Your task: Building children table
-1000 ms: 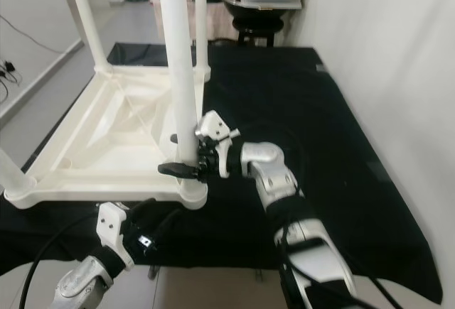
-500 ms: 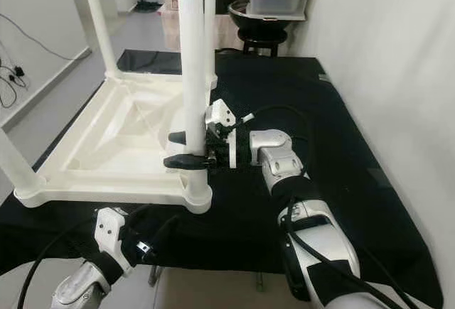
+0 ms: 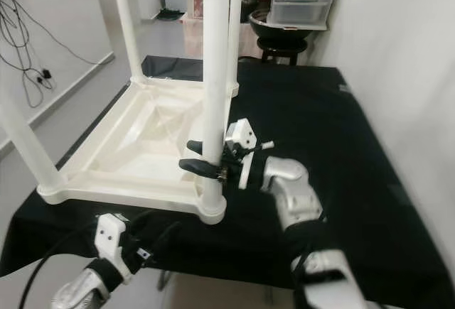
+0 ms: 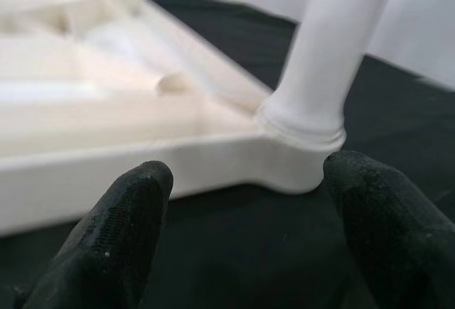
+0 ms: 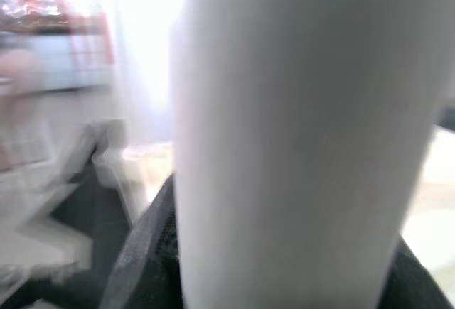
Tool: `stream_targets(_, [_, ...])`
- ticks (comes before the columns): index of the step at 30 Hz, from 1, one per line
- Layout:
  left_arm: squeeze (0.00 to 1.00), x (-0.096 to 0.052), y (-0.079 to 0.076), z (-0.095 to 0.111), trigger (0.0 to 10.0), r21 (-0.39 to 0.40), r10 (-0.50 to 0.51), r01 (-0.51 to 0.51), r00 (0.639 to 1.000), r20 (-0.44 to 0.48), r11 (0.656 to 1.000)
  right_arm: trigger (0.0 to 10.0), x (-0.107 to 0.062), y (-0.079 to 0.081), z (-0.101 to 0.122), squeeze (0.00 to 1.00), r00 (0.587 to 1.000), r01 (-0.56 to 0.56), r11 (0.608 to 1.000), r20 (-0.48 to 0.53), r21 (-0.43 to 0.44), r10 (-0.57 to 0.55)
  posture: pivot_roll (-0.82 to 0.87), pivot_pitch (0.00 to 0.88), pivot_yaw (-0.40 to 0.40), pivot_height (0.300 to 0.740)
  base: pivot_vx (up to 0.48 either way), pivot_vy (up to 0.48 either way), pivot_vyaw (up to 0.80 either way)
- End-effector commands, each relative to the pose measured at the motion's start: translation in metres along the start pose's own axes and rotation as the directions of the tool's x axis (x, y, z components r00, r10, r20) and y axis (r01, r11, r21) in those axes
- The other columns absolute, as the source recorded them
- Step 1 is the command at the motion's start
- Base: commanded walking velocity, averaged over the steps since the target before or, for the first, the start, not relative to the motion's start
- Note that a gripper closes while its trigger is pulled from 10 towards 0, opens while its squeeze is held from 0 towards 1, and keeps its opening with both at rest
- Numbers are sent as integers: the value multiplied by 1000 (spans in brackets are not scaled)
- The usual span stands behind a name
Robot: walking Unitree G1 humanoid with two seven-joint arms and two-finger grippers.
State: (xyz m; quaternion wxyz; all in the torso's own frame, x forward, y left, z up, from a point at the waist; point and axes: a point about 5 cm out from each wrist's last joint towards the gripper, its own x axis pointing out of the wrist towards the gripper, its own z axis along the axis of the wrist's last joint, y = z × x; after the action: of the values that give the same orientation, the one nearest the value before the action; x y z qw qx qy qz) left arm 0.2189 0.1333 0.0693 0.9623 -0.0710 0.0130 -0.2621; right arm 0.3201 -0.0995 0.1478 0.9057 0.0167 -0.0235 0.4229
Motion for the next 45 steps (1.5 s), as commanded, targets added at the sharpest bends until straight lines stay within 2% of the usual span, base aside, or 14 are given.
stream_targets(1, [0,0,1,1,10000,-9,-10,10,1000,1,1000,0,-17,14,-59,0,915,353,936,-209,0,-345,-9,1,14,740,0,0,0])
stream_targets(11, [0,5,3,2,10000,-8,-12,12,1000,-2,1000,0,11,19,-51,0,917,348,937,-195,-33,-348,-13,0,5,740,0,0,0])
stream_targets(12, [0,6,3,2,10000,-5,-6,6,1000,3,1000,10000,15,18,-46,0,929,319,947,-185,-33,-319,-12,0,2,740,0,0,0])
stream_targets(13, [0,6,3,2,10000,-5,-6,6,1000,3,1000,10000,15,18,-46,0,929,319,947,-185,-33,-319,-12,0,2,740,0,0,0])
stream_targets(14, [0,6,3,3,10000,-2,0,0,1000,7,1000,10000,19,21,-40,996,942,290,957,-167,-24,-290,-10,0,0,740,0,0,0])
stream_targets(15, [0,6,3,3,10000,-2,0,0,1000,7,1000,10000,19,21,-40,996,942,290,957,-167,-24,-290,-10,0,0,740,0,0,0])
stream_targets(16, [0,8,3,3,10000,-2,9,-9,1000,12,1000,10000,28,27,-19,1000,994,86,996,-77,38,-83,-6,0,-4,740,0,0,0])
stream_targets(23, [0,10,3,4,10000,-5,6,-6,1000,15,1000,10000,29,25,-3,1000,996,-79,997,-43,-8,78,-10,0,-8,740,0,0,0])
stream_targets(24, [0,10,3,4,10000,-6,5,-4,1000,15,1000,10000,28,21,4,0,982,-183,982,-53,-47,180,-10,0,-8,740,0,0,0])
stream_targets(26, [0,11,2,4,10000,-8,5,-5,1000,19,1000,10000,25,8,21,0,913,-406,907,-103,-110,396,-2,0,-14,740,0,0,0])
stream_targets(35, [0,11,1,4,10000,-6,8,-8,1000,20,1000,10000,31,-5,35,0,860,-505,860,-117,-71,496,17,0,-18,740,0,0,0])
stream_targets(36, [0,10,1,4,10000,-4,9,-9,1000,20,1000,6627,33,-8,38,0,845,-529,847,-117,-48,522,23,0,-17,740,0,0,0])
stream_targets(37, [0,10,1,4,10000,-4,9,-9,1000,19,1000,0,33,-11,39,0,835,-543,839,-127,-35,536,33,0,-19,740,0,0,0])
stream_targets(45, [0,9,0,4,10000,-2,11,-11,1000,16,1000,0,27,-23,37,0,830,-547,837,-140,-13,540,28,0,-18,740,0,0,0])
